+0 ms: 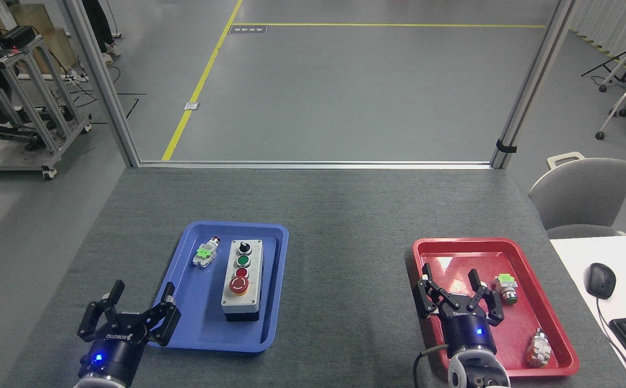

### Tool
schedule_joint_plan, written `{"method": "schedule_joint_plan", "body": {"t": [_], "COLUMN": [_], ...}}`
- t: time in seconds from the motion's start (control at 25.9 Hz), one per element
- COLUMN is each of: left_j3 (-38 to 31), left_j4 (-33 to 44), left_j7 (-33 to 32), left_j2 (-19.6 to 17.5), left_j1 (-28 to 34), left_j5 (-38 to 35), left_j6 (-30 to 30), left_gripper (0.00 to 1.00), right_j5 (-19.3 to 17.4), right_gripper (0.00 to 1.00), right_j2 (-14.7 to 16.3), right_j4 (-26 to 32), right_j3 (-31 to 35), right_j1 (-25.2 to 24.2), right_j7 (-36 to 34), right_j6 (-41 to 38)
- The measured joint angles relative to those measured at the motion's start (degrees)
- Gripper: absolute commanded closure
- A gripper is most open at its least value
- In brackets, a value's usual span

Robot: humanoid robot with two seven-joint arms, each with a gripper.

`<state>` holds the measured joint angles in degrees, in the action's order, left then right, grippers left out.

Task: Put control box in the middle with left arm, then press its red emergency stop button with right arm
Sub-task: 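Move the left gripper toward the near end of the grey control box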

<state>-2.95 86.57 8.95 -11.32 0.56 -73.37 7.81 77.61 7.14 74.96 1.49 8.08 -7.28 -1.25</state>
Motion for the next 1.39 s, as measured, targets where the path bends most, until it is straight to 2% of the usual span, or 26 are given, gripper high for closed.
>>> {"method": "schedule_joint_plan", "body": {"t": [0.35, 0.66, 0.81, 0.93, 1.08, 1.28, 1.39], "left_j3": [-0.95, -1.17, 0.80, 4.43, 8.49, 9.85, 10.07], "left_j4": [3.09, 6.49, 7.65, 7.50, 4.98, -2.54, -6.29], "left_j7": [1.63, 1.66, 1.66, 1.66, 1.48, 1.07, 0.57], "left_j2": [0.08, 0.03, 0.46, 1.38, 4.43, 9.50, 11.11], "left_j1": [0.19, 1.08, 2.88, 3.53, 3.66, 2.31, 0.88], "left_j5": [0.61, 7.66, 7.84, 3.64, -5.80, -17.35, -21.04], "left_j6": [-1.05, -0.04, 0.60, 0.26, -0.83, -1.72, -3.21], "left_gripper": [0.01, 0.01, 0.01, 0.01, 0.01, 0.01, 0.01], "right_j5": [0.00, 0.00, 0.00, 0.00, 0.00, 0.00, 0.00], "right_gripper": [0.00, 0.00, 0.00, 0.00, 0.00, 0.00, 0.00], "right_j2": [0.04, 0.14, 0.12, 0.07, 0.00, -0.02, -0.05], "right_j4": [0.04, 0.09, 0.05, 0.04, 0.06, 0.07, 0.07], "right_j3": [0.00, 0.00, 0.01, 0.01, 0.01, 0.00, 0.01], "right_j1": [0.00, -0.04, -0.02, 0.00, 0.00, -0.01, -0.03], "right_j7": [0.10, 0.17, 0.02, -0.01, -0.09, -0.11, -0.12], "right_j6": [-0.17, -0.25, -0.25, -0.20, -0.17, -0.08, -0.07]}}
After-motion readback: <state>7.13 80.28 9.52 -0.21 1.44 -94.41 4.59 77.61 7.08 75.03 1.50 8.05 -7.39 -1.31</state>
